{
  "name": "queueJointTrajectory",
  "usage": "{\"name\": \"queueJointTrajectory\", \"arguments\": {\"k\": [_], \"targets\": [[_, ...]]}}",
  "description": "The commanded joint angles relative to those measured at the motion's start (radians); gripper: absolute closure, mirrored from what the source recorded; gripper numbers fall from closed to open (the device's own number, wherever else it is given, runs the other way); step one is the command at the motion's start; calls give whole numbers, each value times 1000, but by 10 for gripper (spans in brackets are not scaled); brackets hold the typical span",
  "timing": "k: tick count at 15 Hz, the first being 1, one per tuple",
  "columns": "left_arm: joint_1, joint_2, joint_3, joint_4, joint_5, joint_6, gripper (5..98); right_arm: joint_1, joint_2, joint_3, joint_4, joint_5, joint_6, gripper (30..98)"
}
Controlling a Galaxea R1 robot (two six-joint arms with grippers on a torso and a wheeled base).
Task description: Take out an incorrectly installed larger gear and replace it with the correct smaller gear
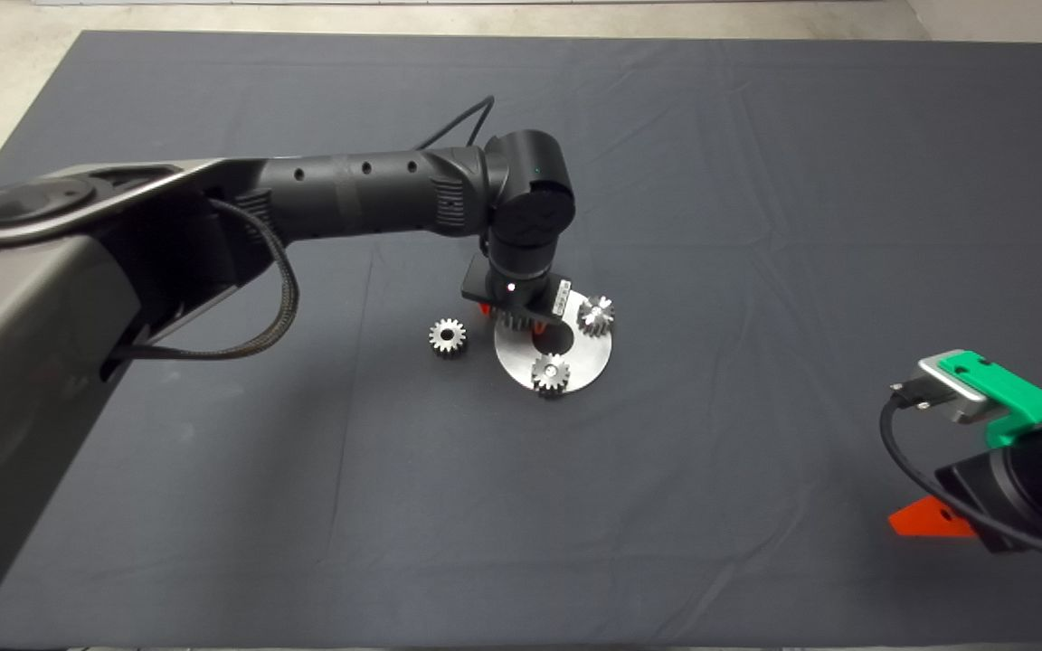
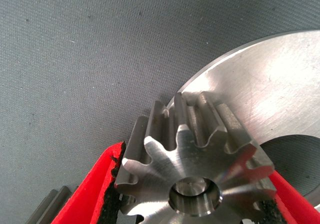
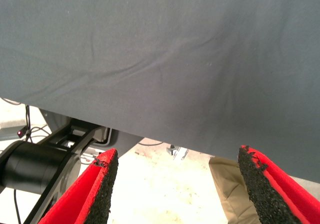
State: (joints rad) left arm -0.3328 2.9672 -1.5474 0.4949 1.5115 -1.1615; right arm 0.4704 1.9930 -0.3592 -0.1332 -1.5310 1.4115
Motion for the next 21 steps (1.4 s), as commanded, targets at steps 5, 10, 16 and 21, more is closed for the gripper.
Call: {"name": "queueJointTrajectory", "arguments": {"k": [5, 10, 16, 21], "targets": [[-114, -7, 43, -9, 90, -7, 493, -10, 42, 8, 23, -95, 35, 649], [-115, -7, 49, -13, 90, -7, 491, -9, 101, 2, 24, -97, 58, 649], [-106, -9, 43, -13, 88, -7, 491, -7, 85, 1, 24, -98, 58, 649], [-68, -10, 40, -9, 85, -14, 491, -7, 83, 1, 24, -100, 58, 649]]}}
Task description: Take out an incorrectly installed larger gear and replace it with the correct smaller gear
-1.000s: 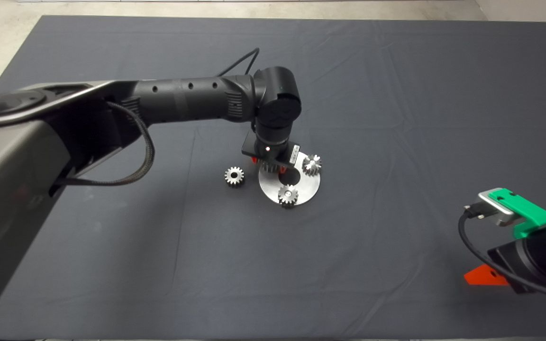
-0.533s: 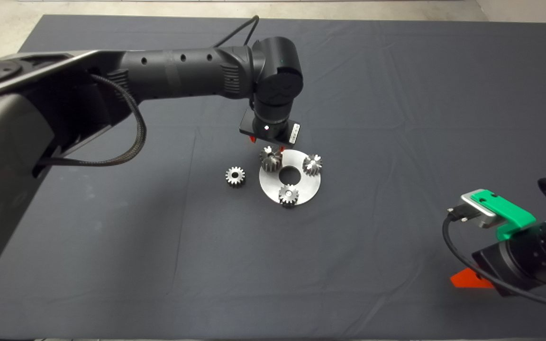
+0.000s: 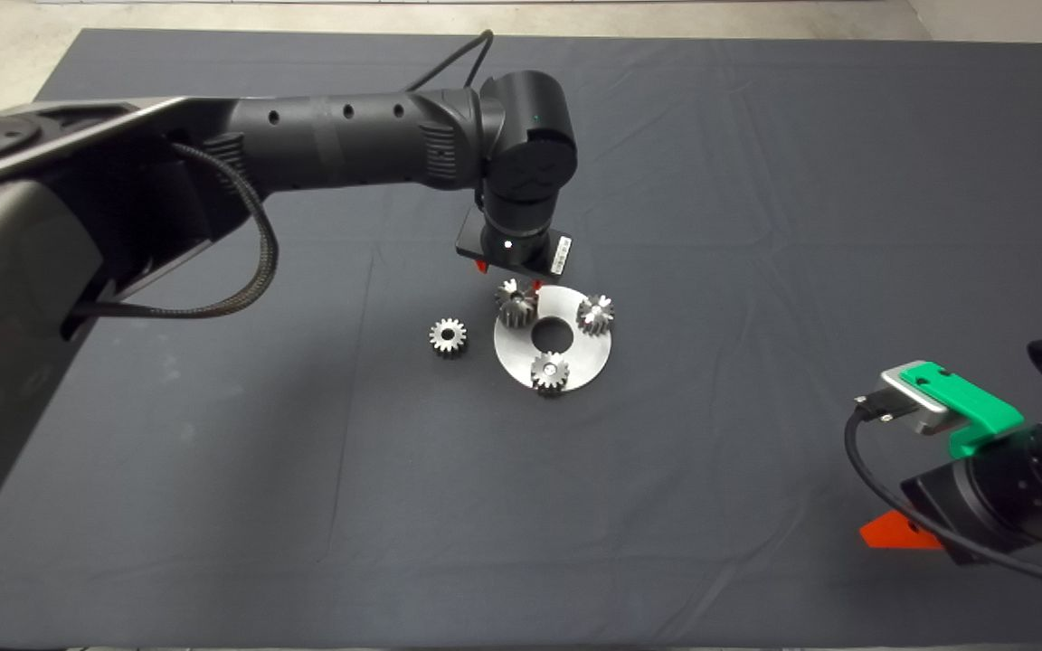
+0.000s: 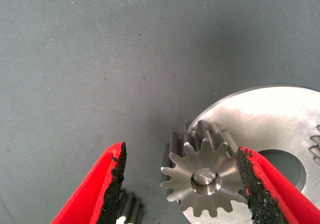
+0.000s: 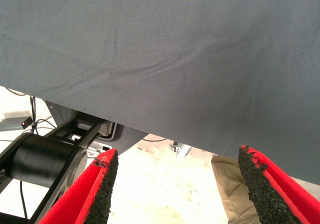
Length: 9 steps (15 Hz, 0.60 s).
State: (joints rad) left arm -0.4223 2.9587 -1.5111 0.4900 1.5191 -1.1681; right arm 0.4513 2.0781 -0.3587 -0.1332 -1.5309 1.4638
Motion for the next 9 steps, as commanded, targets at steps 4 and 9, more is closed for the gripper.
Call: {"name": "queueJointTrajectory", "arguments": {"k": [4, 9], "targets": [[45, -2, -9, 5, 78, -7, 491, 15, -2, -1, 26, -100, 6, 649], [68, -3, -13, 2, 78, -18, 491, 20, 0, -19, 26, -101, 6, 649]]}}
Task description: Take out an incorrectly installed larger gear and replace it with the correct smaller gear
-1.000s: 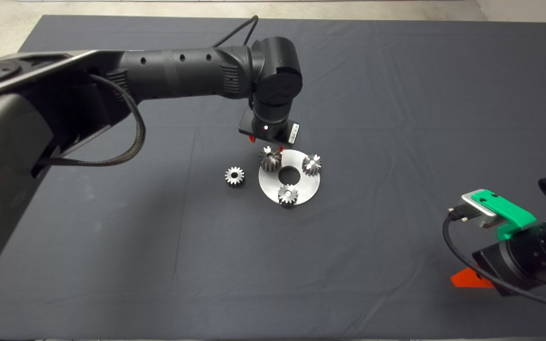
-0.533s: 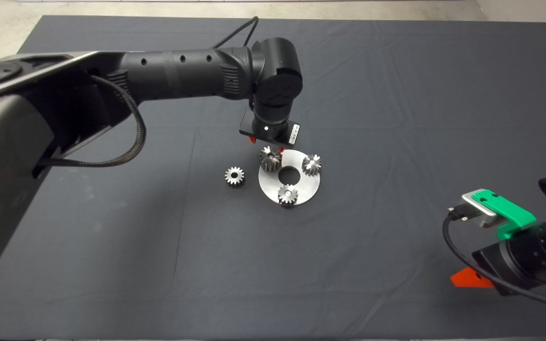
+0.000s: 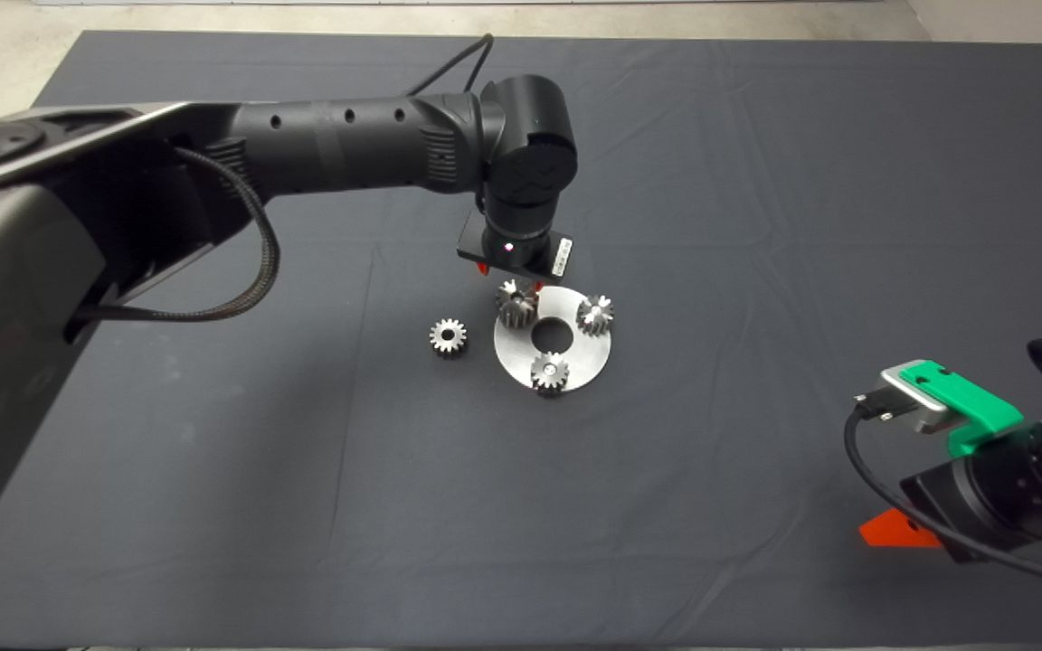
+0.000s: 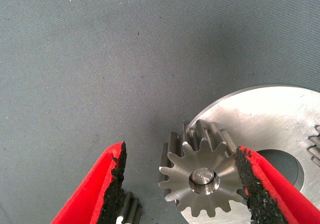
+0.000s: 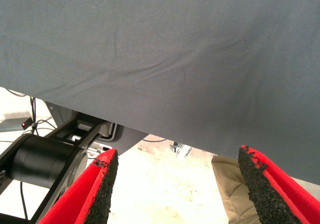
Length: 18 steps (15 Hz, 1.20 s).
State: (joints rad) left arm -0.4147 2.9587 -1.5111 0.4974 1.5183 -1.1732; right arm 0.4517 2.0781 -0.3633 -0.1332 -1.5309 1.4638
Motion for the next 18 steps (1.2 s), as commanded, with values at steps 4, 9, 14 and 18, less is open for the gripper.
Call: {"name": "queueJointTrajectory", "arguments": {"k": [4, 9, 14, 18], "targets": [[83, -14, -13, -7, 79, -23, 491, 21, 3, -64, 27, -101, -12, 649], [108, -14, -23, -7, 77, -29, 491, 76, 9, -133, 32, -103, -62, 649], [146, -13, -24, -7, 76, -31, 491, 82, 3, -146, 32, -103, -73, 649], [154, -5, -13, -7, 74, -48, 491, 82, 3, -147, 32, -103, -73, 649]]}}
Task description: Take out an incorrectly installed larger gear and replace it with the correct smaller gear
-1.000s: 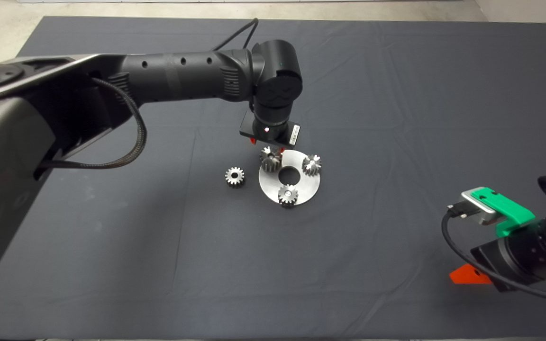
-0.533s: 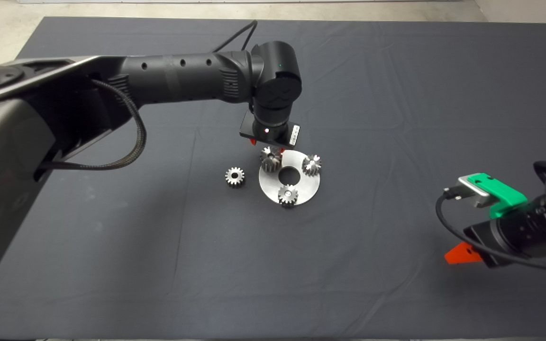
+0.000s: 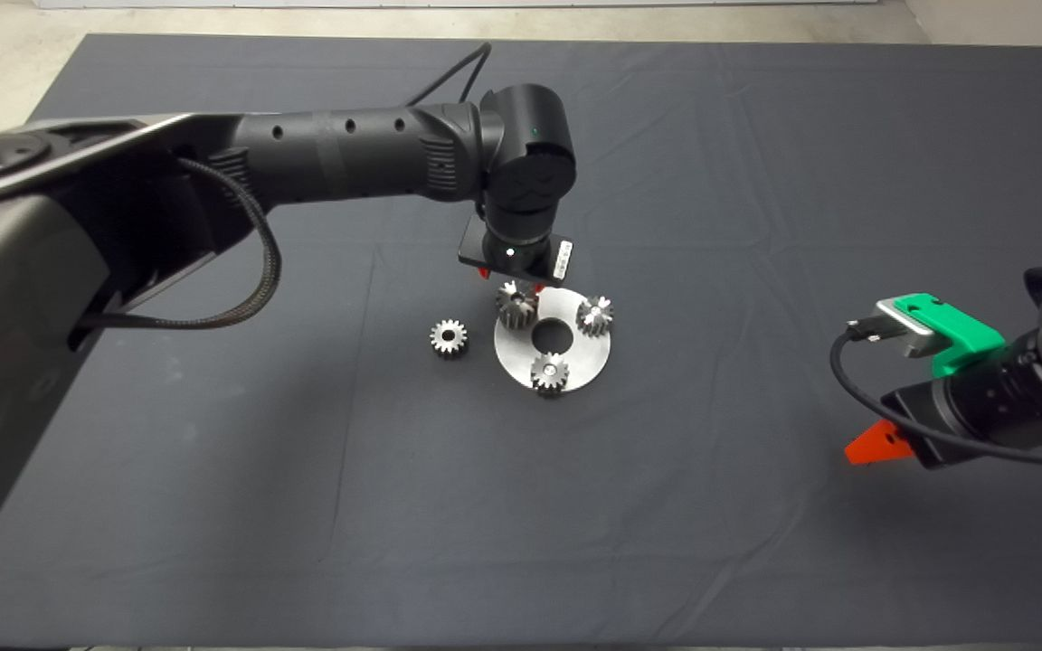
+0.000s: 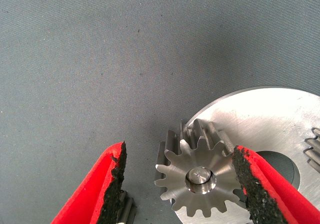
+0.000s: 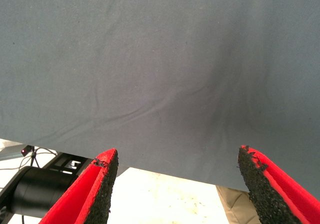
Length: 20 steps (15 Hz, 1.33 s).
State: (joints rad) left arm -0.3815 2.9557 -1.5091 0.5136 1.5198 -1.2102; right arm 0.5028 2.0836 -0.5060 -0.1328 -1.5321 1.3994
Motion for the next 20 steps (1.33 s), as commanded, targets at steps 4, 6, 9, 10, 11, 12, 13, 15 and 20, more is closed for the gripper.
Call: {"name": "queueJointTrajectory", "arguments": {"k": [4, 6, 9, 10, 11, 12, 13, 15, 20], "targets": [[129, -2, -17, -23, 72, -12, 491, 31, 0, -5, 32, -102, -9, 649], [148, -2, -18, -23, 72, -14, 491, 31, 2, -5, 32, -100, -10, 649], [171, -2, -17, -23, 69, -15, 491, 31, 2, -5, 32, -100, -8, 649], [178, -2, -16, -23, 69, -17, 491, 31, 2, -5, 32, -98, -8, 649], [193, -2, -17, -23, 69, -25, 491, 31, 2, -5, 30, -98, -8, 649], [208, -2, -17, -23, 69, -26, 491, 31, 2, -5, 30, -98, -8, 649], [220, -2, -17, -21, 69, -28, 491, 31, 2, -5, 30, -98, -8, 649], [248, -2, -17, -20, 68, -29, 491, 31, 3, -5, 30, -97, -8, 649], [285, 0, 25, -18, 65, -41, 491, 31, 3, -6, 29, -95, -8, 649]]}}
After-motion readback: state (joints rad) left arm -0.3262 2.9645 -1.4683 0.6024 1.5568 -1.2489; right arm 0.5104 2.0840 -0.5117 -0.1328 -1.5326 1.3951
